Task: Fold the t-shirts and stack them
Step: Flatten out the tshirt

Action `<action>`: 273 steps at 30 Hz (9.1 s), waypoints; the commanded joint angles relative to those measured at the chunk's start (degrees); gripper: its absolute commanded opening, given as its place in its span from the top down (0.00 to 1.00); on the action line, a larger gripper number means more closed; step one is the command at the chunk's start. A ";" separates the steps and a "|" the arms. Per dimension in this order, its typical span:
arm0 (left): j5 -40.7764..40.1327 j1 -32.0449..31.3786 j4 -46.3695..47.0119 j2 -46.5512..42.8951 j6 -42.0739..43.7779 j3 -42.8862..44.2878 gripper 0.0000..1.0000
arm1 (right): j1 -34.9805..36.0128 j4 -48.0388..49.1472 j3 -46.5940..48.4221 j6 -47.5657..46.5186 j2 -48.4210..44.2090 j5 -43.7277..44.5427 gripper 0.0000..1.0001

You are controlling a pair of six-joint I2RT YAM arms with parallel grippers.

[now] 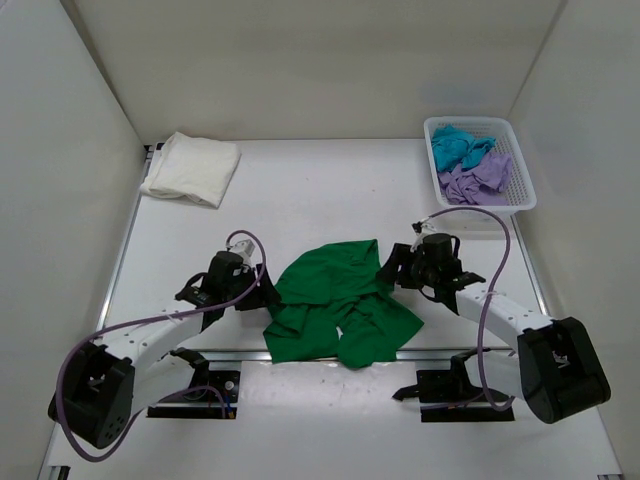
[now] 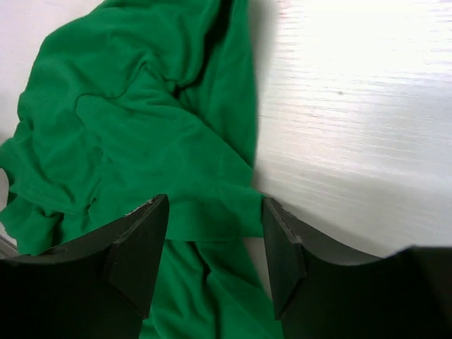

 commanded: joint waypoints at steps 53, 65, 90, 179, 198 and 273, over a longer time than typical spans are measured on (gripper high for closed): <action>5.04 6.44 -2.19 -7.05 -0.17 2.39 0.16 | -13.32 -29.79 52.04 -9.80 6.11 4.59 0.67; 8.29 16.63 -4.47 -12.16 0.08 9.30 0.67 | 15.77 -21.36 44.56 -17.88 15.76 2.52 1.00; 17.96 31.48 2.39 -6.53 -9.16 26.00 0.34 | 33.89 -14.93 69.42 -33.43 56.10 12.09 0.35; -3.40 -0.24 26.28 31.70 -7.04 13.18 0.57 | -10.59 -19.77 17.66 -16.13 -20.18 -6.90 1.00; -4.02 7.84 6.52 4.38 -3.34 24.32 1.00 | -3.92 -25.83 37.95 -19.11 -16.58 -0.57 1.00; -7.96 21.02 4.66 2.88 -1.75 7.93 0.36 | 12.97 -34.30 61.25 -17.89 13.51 21.16 1.00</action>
